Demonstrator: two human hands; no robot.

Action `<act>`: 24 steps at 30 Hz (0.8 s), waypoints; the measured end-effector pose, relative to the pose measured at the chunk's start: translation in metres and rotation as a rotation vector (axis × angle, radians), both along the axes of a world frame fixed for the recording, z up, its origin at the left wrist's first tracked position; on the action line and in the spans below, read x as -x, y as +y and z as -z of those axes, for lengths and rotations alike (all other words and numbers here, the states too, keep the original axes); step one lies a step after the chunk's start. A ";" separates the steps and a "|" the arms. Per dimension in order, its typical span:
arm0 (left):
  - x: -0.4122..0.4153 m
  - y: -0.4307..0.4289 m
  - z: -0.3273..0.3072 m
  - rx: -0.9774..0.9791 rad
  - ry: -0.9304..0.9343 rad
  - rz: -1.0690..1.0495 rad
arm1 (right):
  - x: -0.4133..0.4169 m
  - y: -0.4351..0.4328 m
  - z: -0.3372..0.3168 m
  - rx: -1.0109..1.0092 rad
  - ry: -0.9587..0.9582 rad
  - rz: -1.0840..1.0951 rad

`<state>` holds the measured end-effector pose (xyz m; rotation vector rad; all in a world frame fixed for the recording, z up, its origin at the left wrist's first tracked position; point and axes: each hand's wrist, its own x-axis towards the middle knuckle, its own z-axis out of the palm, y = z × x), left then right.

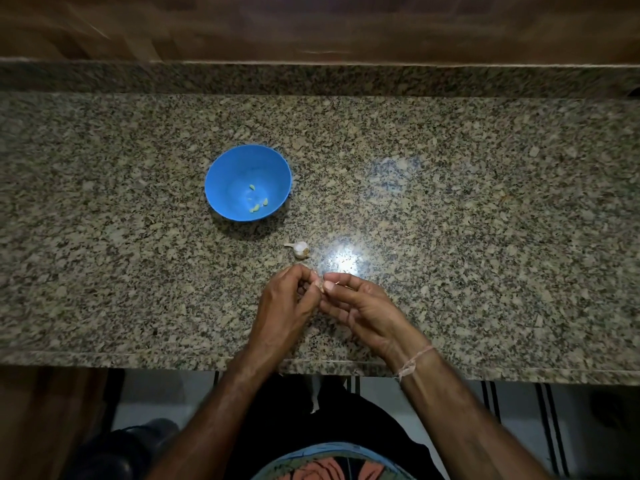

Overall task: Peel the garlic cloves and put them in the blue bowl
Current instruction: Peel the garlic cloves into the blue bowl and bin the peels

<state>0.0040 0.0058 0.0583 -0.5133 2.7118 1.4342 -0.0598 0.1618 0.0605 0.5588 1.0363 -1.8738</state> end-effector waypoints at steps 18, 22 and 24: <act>0.014 0.006 0.018 -0.172 -0.126 -0.230 | 0.006 0.004 0.023 -0.117 0.104 0.082; 0.011 0.017 0.011 -0.308 -0.108 -0.270 | 0.005 0.005 0.022 -0.102 0.100 0.149; 0.011 0.019 0.010 -0.319 -0.099 -0.311 | 0.005 0.005 0.021 -0.099 0.101 0.159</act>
